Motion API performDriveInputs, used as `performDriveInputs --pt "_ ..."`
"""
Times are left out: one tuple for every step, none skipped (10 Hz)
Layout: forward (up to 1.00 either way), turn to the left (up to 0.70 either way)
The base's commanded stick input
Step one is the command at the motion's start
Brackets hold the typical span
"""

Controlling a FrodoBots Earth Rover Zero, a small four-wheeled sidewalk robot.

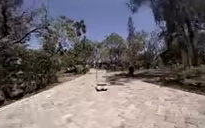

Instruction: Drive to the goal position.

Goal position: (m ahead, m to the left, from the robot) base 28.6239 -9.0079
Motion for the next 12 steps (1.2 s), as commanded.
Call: performDriveInputs --pt "1.00 0.00" --pt "1.00 -0.40" --pt "1.00 -0.40" --pt "1.00 -0.40" --pt "1.00 -0.40" --pt "1.00 -0.40" --pt "1.00 -0.40" --pt "1.00 -0.40" --pt "1.00 -0.40" --pt "1.00 0.00" --pt "1.00 0.00" --pt "1.00 0.00"
